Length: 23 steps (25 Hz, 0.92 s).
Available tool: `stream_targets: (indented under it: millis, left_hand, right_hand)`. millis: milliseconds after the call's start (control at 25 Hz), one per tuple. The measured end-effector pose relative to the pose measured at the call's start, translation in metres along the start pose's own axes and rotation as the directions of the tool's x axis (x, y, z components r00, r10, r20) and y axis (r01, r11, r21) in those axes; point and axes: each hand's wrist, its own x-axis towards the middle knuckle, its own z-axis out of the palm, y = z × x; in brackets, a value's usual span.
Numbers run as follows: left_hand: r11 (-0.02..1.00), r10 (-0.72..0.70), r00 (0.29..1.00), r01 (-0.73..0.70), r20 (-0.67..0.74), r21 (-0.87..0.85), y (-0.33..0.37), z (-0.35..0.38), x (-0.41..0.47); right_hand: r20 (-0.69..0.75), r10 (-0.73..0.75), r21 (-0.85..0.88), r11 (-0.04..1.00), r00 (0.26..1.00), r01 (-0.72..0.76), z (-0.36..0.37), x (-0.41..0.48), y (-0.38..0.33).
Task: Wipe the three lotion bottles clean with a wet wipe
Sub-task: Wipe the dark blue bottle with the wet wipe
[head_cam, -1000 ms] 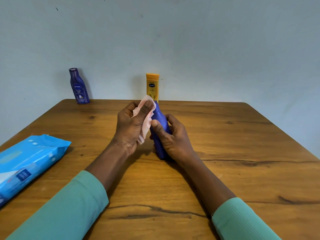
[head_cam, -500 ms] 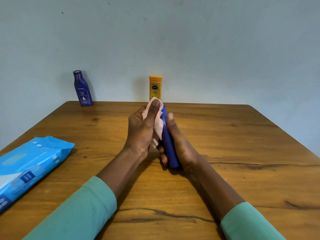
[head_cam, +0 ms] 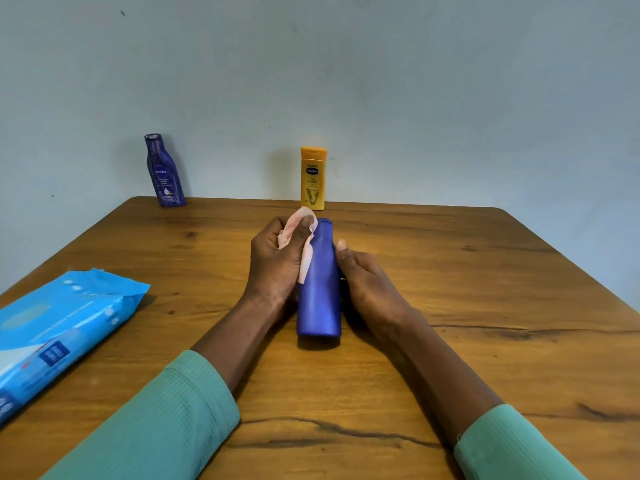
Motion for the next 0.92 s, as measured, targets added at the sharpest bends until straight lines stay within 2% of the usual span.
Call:
stream_targets:
  millis: [120, 200, 360, 480, 560, 640, 760, 920]
  left_hand:
    - [0.999, 0.010, 0.998, -0.014, 0.069, 0.047, -0.008, 0.001, -0.003]
    - [0.996, 0.019, 0.993, -0.029, 0.120, 0.082, -0.012, 0.004, -0.006]
    - [0.998, -0.060, 0.996, 0.058, 0.059, 0.030, -0.003, 0.003, -0.009]
    - [0.995, -0.070, 0.996, 0.065, 0.064, 0.069, -0.002, 0.004, -0.010]
    - [0.996, -0.060, 0.990, 0.051, 0.125, 0.072, -0.006, 0.009, -0.012]
    - [0.998, -0.048, 0.980, 0.040, 0.192, 0.048, -0.009, 0.013, -0.014]
    - [0.995, -0.051, 0.943, 0.022, 0.328, 0.093, -0.006, 0.018, -0.023]
    - [0.994, -0.048, 0.885, -0.001, 0.463, 0.106, -0.005, 0.016, -0.031]
  right_hand:
    - [-0.116, -0.016, 0.064, 0.998, 0.993, 0.023, 0.003, 0.002, -0.002]
    - [-0.182, -0.069, 0.026, 0.997, 0.981, 0.075, -0.002, 0.004, -0.001]
    - [-0.083, -0.037, -0.079, 0.996, 0.996, 0.030, -0.009, -0.001, -0.008]
    - [-0.041, -0.010, -0.074, 0.997, 0.999, 0.007, -0.009, -0.003, -0.010]
    - [-0.032, -0.027, 0.013, 1.000, 0.999, 0.027, -0.008, -0.002, -0.009]
    - [-0.077, 0.013, 0.198, 0.980, 0.997, 0.002, -0.009, 0.001, -0.009]
    - [-0.090, 0.173, 0.491, 0.865, 0.981, -0.107, -0.017, 0.001, -0.010]
    - [-0.082, 0.280, 0.639, 0.751, 0.956, -0.165, -0.022, -0.001, -0.011]
